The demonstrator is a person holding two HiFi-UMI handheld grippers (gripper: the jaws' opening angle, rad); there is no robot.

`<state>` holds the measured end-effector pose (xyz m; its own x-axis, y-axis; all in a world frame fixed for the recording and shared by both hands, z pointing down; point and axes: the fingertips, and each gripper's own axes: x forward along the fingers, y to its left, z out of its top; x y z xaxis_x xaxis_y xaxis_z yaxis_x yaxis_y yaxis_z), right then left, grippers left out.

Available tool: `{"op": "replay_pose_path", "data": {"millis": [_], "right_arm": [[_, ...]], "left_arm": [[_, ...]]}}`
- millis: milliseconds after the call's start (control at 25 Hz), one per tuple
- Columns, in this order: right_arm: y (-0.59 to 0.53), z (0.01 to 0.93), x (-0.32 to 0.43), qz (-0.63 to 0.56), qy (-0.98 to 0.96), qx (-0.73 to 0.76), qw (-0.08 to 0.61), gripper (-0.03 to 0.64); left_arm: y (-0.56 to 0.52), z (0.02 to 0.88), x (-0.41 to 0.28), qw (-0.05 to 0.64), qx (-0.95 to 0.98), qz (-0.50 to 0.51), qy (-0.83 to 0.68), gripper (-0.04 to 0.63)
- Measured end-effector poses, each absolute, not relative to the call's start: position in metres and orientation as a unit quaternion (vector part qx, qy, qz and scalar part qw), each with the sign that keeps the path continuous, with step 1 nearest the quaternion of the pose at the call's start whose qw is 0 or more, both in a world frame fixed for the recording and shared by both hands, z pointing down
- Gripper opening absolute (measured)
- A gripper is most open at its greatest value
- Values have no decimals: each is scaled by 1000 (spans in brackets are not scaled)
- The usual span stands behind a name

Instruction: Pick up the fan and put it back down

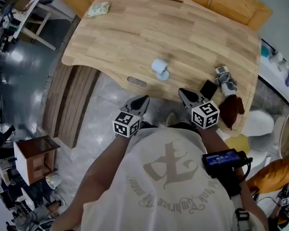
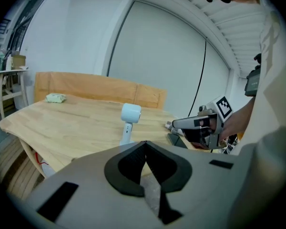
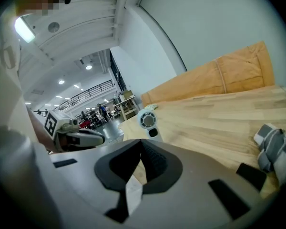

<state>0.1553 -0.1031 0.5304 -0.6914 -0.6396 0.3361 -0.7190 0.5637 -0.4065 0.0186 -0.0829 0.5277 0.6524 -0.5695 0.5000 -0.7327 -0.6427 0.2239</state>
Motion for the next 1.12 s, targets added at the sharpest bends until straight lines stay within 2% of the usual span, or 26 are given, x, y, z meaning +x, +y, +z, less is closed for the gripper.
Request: {"op": "replay_pose_path", "data": {"millis": [840,1000,1120], "right_arm": [[-126,538,192,276,-851,436,91,14],[-125,536,197,273,-849,442,96,14],[-122,536,208,273,-845,449,103,14]], "left_arm": [[-161,593,52,193,875,249,-367,15],[-174,607,52,192,865,265,-380,128],[-184,610,59,182,859,270,-395,165]]}}
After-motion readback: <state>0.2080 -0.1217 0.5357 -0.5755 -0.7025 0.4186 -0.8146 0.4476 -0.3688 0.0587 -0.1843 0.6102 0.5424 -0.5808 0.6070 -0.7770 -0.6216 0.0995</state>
